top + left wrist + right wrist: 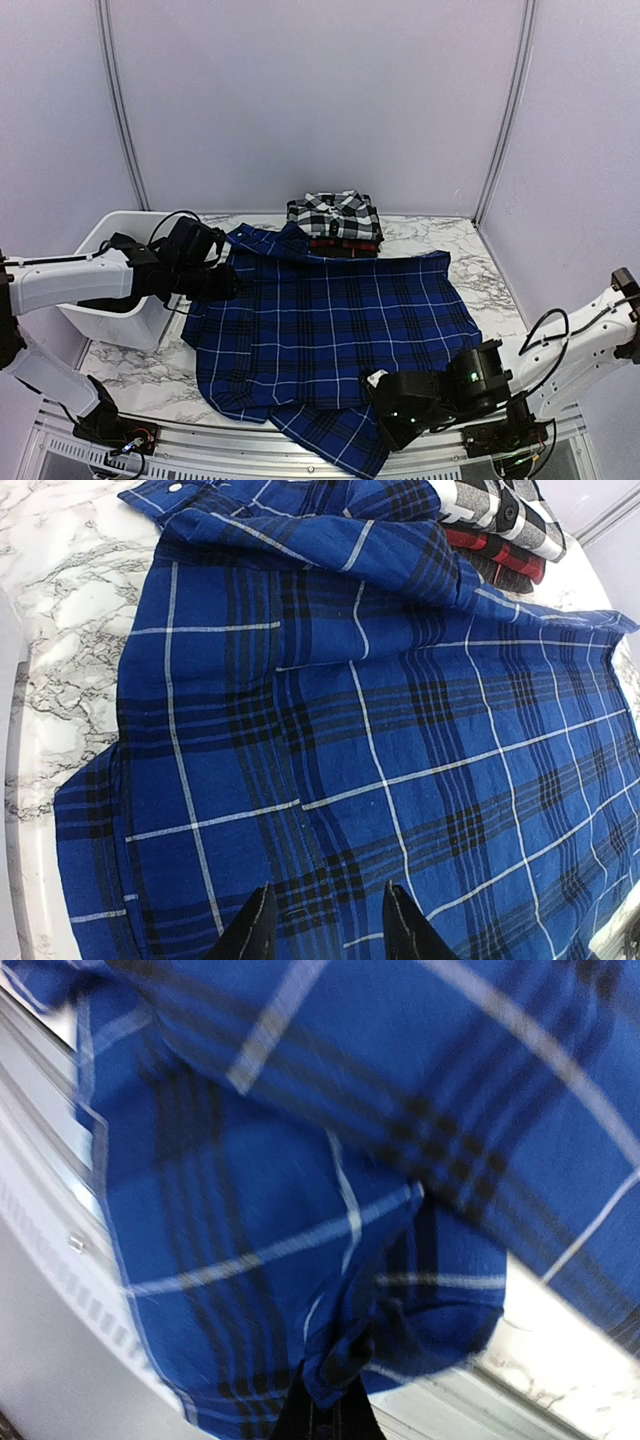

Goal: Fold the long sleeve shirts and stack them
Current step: Pick up the crumpled shirt from the center of the board.

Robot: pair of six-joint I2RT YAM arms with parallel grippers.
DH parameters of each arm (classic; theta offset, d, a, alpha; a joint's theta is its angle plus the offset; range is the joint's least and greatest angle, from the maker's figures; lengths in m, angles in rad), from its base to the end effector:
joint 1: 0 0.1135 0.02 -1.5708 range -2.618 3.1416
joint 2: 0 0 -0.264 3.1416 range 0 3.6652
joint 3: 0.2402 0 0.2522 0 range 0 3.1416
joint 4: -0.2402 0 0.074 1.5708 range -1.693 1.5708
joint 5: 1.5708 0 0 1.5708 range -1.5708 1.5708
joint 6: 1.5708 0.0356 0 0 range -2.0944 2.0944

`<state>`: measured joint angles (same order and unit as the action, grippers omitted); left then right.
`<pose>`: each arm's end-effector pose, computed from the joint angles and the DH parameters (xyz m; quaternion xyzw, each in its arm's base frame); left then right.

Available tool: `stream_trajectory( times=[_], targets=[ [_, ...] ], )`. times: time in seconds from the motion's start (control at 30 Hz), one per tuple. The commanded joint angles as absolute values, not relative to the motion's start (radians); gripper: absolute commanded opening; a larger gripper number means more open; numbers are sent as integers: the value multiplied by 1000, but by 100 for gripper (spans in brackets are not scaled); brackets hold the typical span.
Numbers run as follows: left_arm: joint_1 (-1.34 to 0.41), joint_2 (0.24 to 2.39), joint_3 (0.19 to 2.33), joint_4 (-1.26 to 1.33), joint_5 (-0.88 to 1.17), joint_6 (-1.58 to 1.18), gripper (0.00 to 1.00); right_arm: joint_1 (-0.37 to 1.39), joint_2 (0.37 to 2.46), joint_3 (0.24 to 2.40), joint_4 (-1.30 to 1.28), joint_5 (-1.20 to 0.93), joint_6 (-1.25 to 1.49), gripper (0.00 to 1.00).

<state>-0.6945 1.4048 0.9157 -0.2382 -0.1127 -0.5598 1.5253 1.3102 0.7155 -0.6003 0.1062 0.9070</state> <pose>0.2350 -0.1905 0.2390 0.0383 0.9104 -0.1982 0.3611 0.0142 0.2282 0.1793 -0.2890 0.9375 0.1568 0.1137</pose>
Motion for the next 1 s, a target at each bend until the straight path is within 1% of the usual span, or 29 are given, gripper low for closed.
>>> stream_trajectory(
  times=[0.0, 0.17, 0.37, 0.43, 0.5, 0.63, 0.83, 0.97],
  targets=[
    [-695, 1368, 890, -274, -105, -545, 38, 1449, 1267, 852, -666, 179, 815, 0],
    [-695, 1345, 886, -273, -74, -524, 38, 1320, 1236, 1004, -683, 168, 675, 0],
    [-724, 1314, 910, -241, 50, -452, 41, 1132, 1314, 1122, -572, 67, 536, 0],
    [-745, 1303, 916, -228, 101, -435, 43, 1076, 1343, 1131, -502, 13, 525, 0],
    [-760, 1288, 905, -196, 170, -429, 47, 1033, 1378, 1142, -440, -46, 517, 0],
    [-794, 1262, 855, -104, 288, -442, 51, 970, 1465, 1181, -373, -79, 521, 0],
    [-834, 1246, 775, -37, 321, -492, 53, 855, 1557, 1161, -272, -82, 582, 0],
    [-860, 1266, 758, -12, 325, -512, 54, 839, 1614, 1177, -230, -75, 588, 0]
  ],
)
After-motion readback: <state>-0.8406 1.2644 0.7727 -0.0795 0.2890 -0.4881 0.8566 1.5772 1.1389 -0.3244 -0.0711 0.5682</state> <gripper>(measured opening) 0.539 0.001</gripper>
